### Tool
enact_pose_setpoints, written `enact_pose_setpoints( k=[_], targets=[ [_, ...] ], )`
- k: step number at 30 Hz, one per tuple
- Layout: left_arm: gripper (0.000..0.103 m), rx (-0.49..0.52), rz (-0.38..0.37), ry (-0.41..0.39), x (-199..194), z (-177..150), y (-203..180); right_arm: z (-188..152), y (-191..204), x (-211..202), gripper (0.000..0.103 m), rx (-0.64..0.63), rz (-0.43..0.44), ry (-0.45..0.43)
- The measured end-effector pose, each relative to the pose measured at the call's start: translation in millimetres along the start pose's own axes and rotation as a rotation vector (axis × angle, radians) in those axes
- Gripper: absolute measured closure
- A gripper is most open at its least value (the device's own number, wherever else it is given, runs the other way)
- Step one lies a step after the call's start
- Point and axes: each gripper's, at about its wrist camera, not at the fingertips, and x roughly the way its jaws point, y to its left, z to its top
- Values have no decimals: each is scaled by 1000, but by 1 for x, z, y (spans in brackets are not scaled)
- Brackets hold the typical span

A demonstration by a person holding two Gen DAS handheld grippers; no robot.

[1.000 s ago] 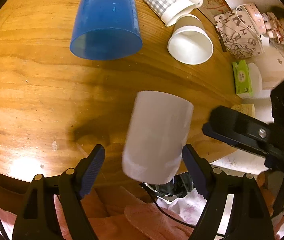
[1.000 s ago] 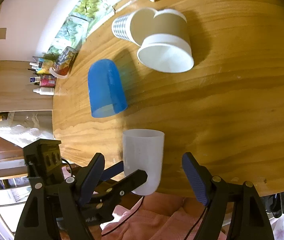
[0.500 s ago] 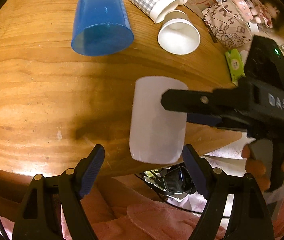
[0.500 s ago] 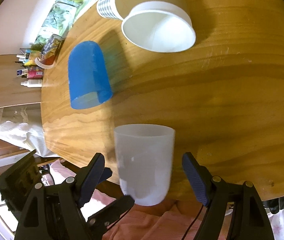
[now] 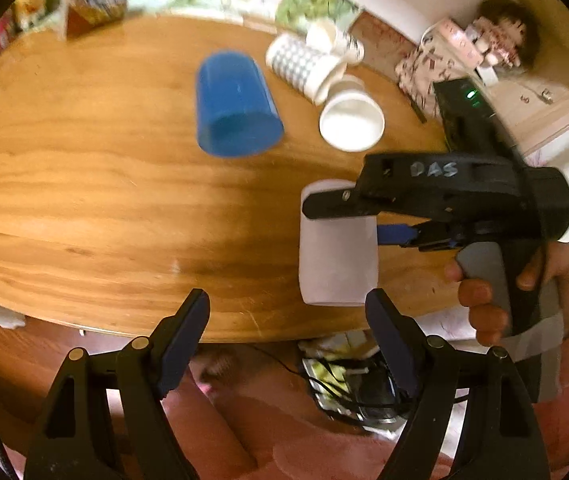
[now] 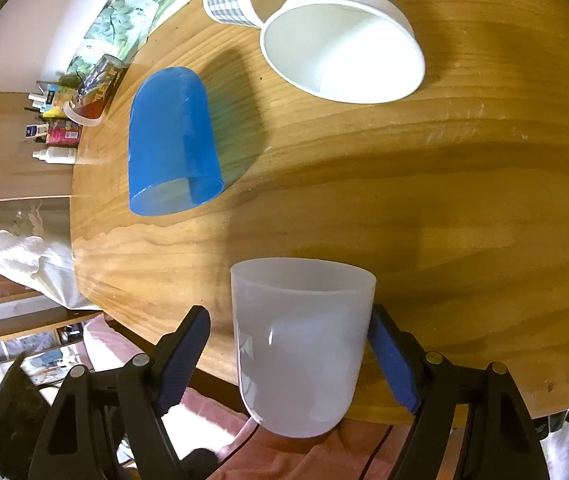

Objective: Flip cup upright

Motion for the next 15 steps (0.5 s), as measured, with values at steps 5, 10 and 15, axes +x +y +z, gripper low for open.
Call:
enact_pose_setpoints(
  k=[5,10,15],
  targets=[
    [20,27,76,-144,-22,-10,-2,-3,5,0,35,-39,-16,-31],
    [20,65,131,-184,-27,-14,0,-7,8,-1,36,-52,-29,-75],
    [20,85,195,-231,-32,-18,0,-18,12,-5,37,-72,-44,-146]
  ],
)
